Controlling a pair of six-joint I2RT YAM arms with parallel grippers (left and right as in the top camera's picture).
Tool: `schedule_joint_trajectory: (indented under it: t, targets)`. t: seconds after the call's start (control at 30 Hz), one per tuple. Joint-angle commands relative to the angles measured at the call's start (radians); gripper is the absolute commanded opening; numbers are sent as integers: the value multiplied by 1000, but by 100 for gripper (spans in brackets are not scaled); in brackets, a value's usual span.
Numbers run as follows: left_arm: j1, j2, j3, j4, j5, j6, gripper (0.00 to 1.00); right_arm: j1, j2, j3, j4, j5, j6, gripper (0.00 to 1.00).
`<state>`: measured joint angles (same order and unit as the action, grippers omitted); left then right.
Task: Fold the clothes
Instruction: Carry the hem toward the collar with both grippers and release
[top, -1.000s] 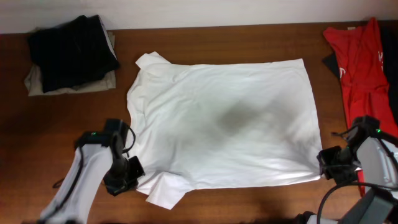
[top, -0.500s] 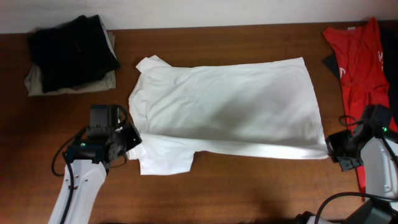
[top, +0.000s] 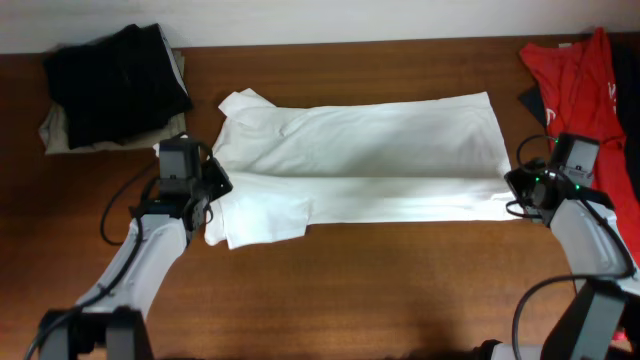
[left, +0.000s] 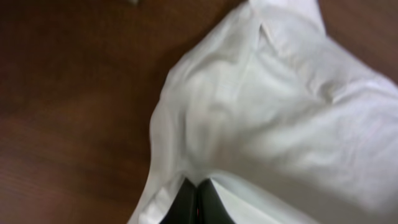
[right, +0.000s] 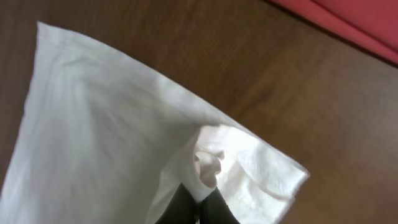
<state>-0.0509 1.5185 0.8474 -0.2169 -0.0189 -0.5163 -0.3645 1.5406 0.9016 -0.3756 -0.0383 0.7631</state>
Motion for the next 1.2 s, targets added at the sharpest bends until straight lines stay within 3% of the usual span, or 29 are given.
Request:
schedule_joint_trajectory:
  t: [0.0, 0.3, 0.33, 0.37, 0.4, 0.43, 0.47, 0.5, 0.57, 0.67, 0.7, 0.73, 0.77, 0.9, 0.97, 1.17]
  targets:
    - [6, 87, 9, 72, -61, 10, 1, 5, 57, 11, 50, 42, 0, 4]
    - [6, 225, 9, 248, -147, 10, 1, 93, 168, 11, 202, 71, -26, 4]
    - [6, 234, 9, 267, -148, 10, 1, 106, 178, 11, 209, 93, -27, 7]
    - [6, 241, 9, 280, -148, 10, 1, 116, 183, 11, 210, 121, -27, 17]
    - [6, 248, 9, 294, -148, 10, 17, 116, 183, 12, 209, 141, -34, 39]
    - [6, 249, 9, 300, -165, 10, 42, 114, 182, 21, 208, 140, -58, 77]
    - [6, 248, 10, 301, -185, 10, 72, 114, 182, 44, 193, 140, -105, 89]
    - [6, 248, 15, 299, -192, 30, 95, 115, 182, 74, 159, 140, -136, 92]
    - [7, 238, 53, 237, -192, 92, 99, 115, 181, 216, -24, 141, -193, 100]
    - [8, 161, 172, -23, -191, 108, 99, 115, 181, 454, -334, 113, -270, 100]
    - [8, 127, 216, -126, -182, 107, 99, 116, 181, 523, -439, 62, -301, 98]
    - [8, 110, 236, -186, -146, 107, 93, 116, 181, 539, -492, 20, -304, 92]
    - [8, 103, 238, -212, -98, 107, 82, 116, 181, 535, -522, -11, -304, 77]
    - [8, 136, 235, -332, 57, 107, 5, 140, 202, 405, -536, -42, -303, 14]
    - [8, 184, 235, -337, 57, 106, 0, 154, 225, 323, -459, -60, -303, 4]
    - [8, 340, 235, -340, 57, 106, 0, 162, 253, 182, -325, -62, -299, 7]
